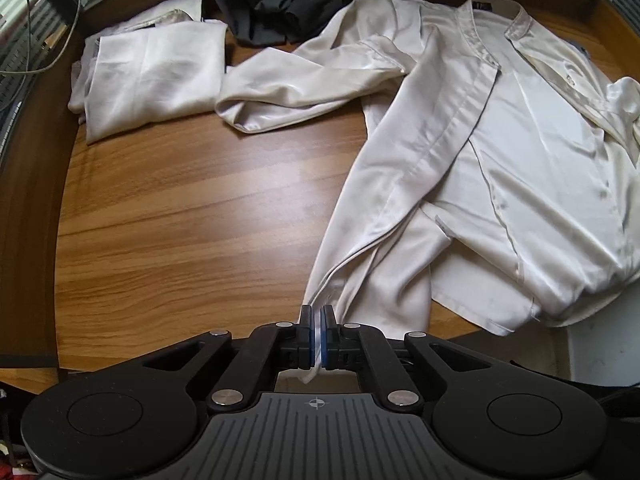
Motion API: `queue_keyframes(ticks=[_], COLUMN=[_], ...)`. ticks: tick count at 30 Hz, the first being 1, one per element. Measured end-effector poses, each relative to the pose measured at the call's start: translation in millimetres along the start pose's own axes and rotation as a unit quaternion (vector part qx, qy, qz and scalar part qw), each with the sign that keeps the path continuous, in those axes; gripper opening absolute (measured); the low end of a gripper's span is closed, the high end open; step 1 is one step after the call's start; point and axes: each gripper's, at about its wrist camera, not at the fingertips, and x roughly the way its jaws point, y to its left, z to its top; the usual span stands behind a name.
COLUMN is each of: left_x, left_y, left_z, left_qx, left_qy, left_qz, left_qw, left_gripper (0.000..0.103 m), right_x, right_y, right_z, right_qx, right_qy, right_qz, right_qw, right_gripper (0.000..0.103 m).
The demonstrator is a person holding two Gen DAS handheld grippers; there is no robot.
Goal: Fold clothes
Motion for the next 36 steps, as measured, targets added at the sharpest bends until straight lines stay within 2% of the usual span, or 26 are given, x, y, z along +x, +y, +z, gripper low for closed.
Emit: queue_keyframes(ticks=[2, 4, 6, 8, 10, 13, 14, 15, 16, 18, 24, 28, 32, 36], left_x=[1.3, 2.2, 3.4, 4.2, 5.0, 7.6, 9.1, 10.7, 12.5, 16.9, 28.1, 35.5, 41.7, 54.4], left_y=[-2.0, -7.7, -15.5, -24.4, -33.8, -46.6, -50.5, -54.4, -56.8, -63.3, -72.5, -74.2, -82.0, -87.9], left_z=[3.9, 7.3, 10.3, 12.9, 14.2, 16.0, 17.2, 18.5, 19.8, 23.7, 40.2, 56.9, 72.9, 81.4], left_qx=[-0.004, -0.007, -0.008, -0.005, -0.002, 0.002, 0.003, 0.005, 0.006, 0.012, 0.047, 0.07, 0.095, 0.111], left_qy=[-0.003, -0.012, -0.02, -0.027, -0.033, -0.038, -0.037, -0.036, -0.035, -0.033, -0.032, -0.031, -0.031, -0.022], left_qz=[0.002, 0.003, 0.0, -0.007, -0.014, -0.024, -0.03, -0.036, -0.04, -0.046, -0.057, -0.071, -0.086, -0.094], left_qw=[1.0, 0.9999, 0.9998, 0.9996, 0.9993, 0.999, 0.9989, 0.9987, 0.9986, 0.9983, 0.9968, 0.9945, 0.9912, 0.9892], left_gripper=[0.009, 0.022, 0.028, 0.037, 0.048, 0.059, 0.06, 0.062, 0.063, 0.063, 0.063, 0.063, 0.063, 0.064], right_x=[9.5, 19.0, 28.1, 35.0, 41.0, 51.0, 55.1, 60.2, 64.0, 65.0, 18.6, -19.9, -39.5, -33.4], right_y=[-19.7, -39.5, -58.9, -77.5, -90.8, -96.4, -94.2, -91.8, -90.5, -92.8, -117.0, -135.9, -139.2, -128.0], right_z=[3.3, 6.5, 9.9, 13.7, 17.7, 23.8, 25.6, 27.2, 28.0, 26.0, -1.4, -36.8, -74.1, -95.3], right_qx=[0.039, 0.077, 0.116, 0.159, 0.191, 0.204, 0.194, 0.183, 0.177, 0.187, 0.225, 0.273, 0.323, 0.319], right_qy=[-0.006, -0.012, -0.018, -0.024, -0.031, -0.031, -0.026, -0.018, -0.012, -0.008, -0.029, -0.027, 0.002, 0.054], right_qz=[-0.01, -0.021, -0.028, -0.017, 0.002, 0.012, 0.006, 0.0, -0.003, 0.004, -0.045, -0.069, -0.054, -0.042], right_qw=[0.999, 0.997, 0.993, 0.987, 0.981, 0.978, 0.981, 0.983, 0.984, 0.982, 0.973, 0.959, 0.945, 0.945], right_gripper=[0.047, 0.047, 0.047, 0.052, 0.066, 0.07, 0.067, 0.051, 0.025, 0.001, 0.0, 0.0, 0.0, 0.001])
